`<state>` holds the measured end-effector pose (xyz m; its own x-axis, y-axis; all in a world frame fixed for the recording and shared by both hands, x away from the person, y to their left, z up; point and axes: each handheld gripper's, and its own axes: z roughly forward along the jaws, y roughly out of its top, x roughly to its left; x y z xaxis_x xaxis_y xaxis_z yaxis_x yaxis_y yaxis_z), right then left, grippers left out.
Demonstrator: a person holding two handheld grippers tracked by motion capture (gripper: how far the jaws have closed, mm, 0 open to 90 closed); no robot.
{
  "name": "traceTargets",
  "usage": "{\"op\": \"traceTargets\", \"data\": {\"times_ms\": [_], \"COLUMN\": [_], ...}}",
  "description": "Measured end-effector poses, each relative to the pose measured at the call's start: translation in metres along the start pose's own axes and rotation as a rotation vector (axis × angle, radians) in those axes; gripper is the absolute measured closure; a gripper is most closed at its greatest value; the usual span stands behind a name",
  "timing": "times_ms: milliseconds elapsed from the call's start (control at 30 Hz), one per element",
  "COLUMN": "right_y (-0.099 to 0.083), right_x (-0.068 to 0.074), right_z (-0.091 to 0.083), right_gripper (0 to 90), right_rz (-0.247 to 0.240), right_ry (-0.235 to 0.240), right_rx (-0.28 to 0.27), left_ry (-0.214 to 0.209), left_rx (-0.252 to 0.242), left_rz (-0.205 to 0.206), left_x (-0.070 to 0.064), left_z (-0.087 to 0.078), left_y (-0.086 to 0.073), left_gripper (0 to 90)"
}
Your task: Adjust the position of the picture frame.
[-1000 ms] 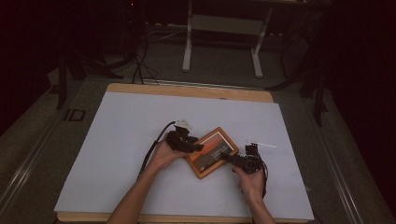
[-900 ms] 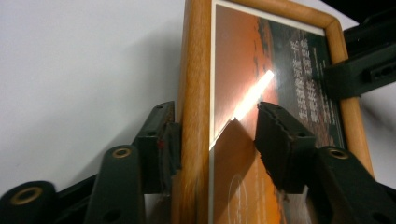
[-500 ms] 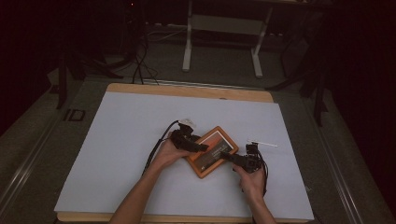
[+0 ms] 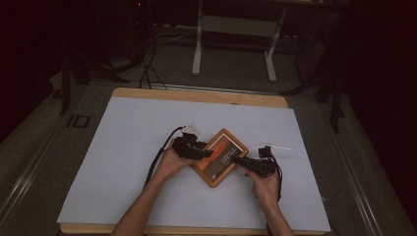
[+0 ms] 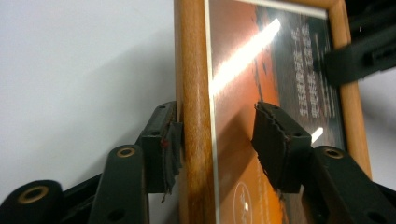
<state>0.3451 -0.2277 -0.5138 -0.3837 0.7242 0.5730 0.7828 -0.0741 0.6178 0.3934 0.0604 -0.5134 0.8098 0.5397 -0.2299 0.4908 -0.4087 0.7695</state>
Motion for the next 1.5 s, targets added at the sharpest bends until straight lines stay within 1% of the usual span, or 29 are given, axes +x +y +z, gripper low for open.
{"op": "traceTargets", "data": {"times_ms": [67,167,267,367,500,567,667,700,767,933,1067,1167,1300,1467,1500], "right_y": [0.002,0.005,0.009,0.011,0.014,0.016,0.018,0.019,0.021,0.026,0.03,0.034,0.04,0.047,0.047], "right_x": [0.002,0.005,0.009,0.011,0.014,0.015,0.017,0.018,0.019,0.021,0.024,0.026,0.028,0.032,0.032], "right_z": [0.0,0.0,0.001,0.001,0.002,0.002,0.002,0.002,0.003,0.005,0.008,0.011,0.017,0.025,0.025], "right_gripper": [53.9,55.1,56.1,56.5,57.0,57.5,58.4,58.6,58.9,60.4,60.6,60.4,60.2,58.7,58.7], "right_rz": [-0.013,-0.038,-0.067,-0.092,-0.126,-0.145,-0.173,-0.185,-0.195,-0.204,-0.209,-0.208,-0.21,-0.205,-0.205], "right_ry": [0.006,0.014,0.019,0.022,0.029,0.037,0.051,0.054,0.054,0.07,0.073,0.08,0.092,0.096,0.096], "right_rx": [-0.001,-0.001,-0.002,0.0,0.001,-0.001,-0.003,-0.004,0.0,-0.001,-0.004,-0.004,0.004,0.009,0.009], "left_ry": [-0.003,-0.024,-0.036,-0.051,-0.072,-0.077,-0.101,-0.097,-0.083,-0.063,-0.03,0.0,0.038,0.089,0.089], "left_rx": [0.002,-0.005,-0.028,-0.043,-0.058,-0.061,-0.061,-0.06,-0.057,-0.063,-0.05,-0.045,-0.054,-0.047,-0.047], "left_rz": [0.013,0.007,-0.004,-0.012,-0.022,-0.024,-0.02,-0.02,-0.022,-0.057,-0.071,-0.073,-0.089,-0.113,-0.113], "left_x": [0.001,0.004,0.007,0.01,0.014,0.015,0.014,0.013,0.012,0.011,0.008,0.005,0.001,-0.004,-0.004], "left_z": [-0.003,-0.005,-0.005,-0.005,-0.006,-0.008,-0.009,-0.009,-0.011,-0.019,-0.025,-0.031,-0.037,-0.042,-0.042], "left_y": [-0.001,-0.002,-0.002,-0.001,-0.001,-0.001,-0.001,-0.001,-0.001,-0.004,-0.009,-0.014,-0.02,-0.023,-0.023], "left_gripper": [51.9,51.0,44.8,41.8,40.4,39.7,40.4,40.3,40.8,45.4,48.4,50.5,52.9,55.4,55.5]}}
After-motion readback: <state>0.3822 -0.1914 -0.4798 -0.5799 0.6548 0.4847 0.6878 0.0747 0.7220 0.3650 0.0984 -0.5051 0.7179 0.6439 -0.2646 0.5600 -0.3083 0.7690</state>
